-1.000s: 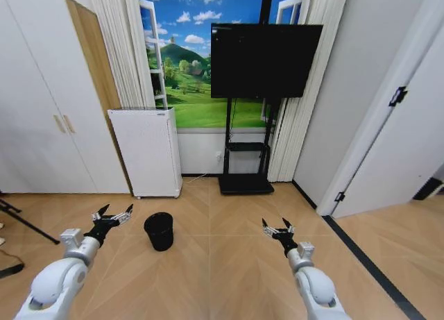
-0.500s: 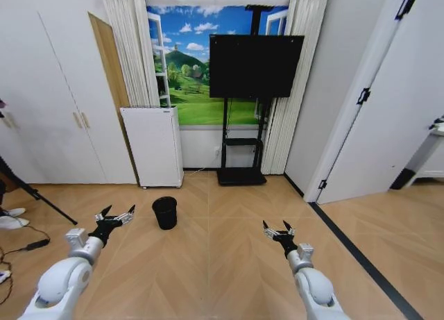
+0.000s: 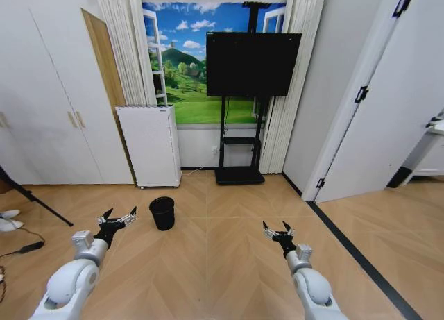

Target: Pick up the trash bin and place the garbage on the floor into it.

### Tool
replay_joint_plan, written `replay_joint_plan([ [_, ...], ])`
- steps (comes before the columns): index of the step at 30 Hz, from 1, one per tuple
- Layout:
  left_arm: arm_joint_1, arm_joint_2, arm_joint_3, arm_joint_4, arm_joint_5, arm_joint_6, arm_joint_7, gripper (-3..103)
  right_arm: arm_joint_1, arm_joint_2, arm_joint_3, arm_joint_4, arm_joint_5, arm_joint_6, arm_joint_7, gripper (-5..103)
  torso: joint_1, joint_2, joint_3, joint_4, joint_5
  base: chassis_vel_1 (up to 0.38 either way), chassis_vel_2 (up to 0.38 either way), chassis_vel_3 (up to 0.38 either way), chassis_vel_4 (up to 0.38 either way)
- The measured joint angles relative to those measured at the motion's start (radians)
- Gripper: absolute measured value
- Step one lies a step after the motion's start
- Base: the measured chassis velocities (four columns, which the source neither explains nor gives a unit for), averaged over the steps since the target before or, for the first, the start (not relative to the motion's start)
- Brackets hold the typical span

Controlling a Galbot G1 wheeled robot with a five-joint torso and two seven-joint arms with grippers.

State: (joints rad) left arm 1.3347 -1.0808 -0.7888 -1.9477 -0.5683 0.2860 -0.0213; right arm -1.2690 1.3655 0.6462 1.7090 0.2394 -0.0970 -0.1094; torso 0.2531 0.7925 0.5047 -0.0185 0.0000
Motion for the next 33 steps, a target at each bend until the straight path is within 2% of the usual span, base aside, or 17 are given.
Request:
replay_joint_plan([
  [33, 0.001, 0.001, -0.001, 0.000, 0.000, 0.001, 0.000, 100, -0.001, 0.000, 0.001, 0.003, -0.001, 0.000, 0.000, 100, 0.000, 0.000, 0.000, 0.0001, 0.0000, 0.000, 0.000, 0.000, 0.000],
])
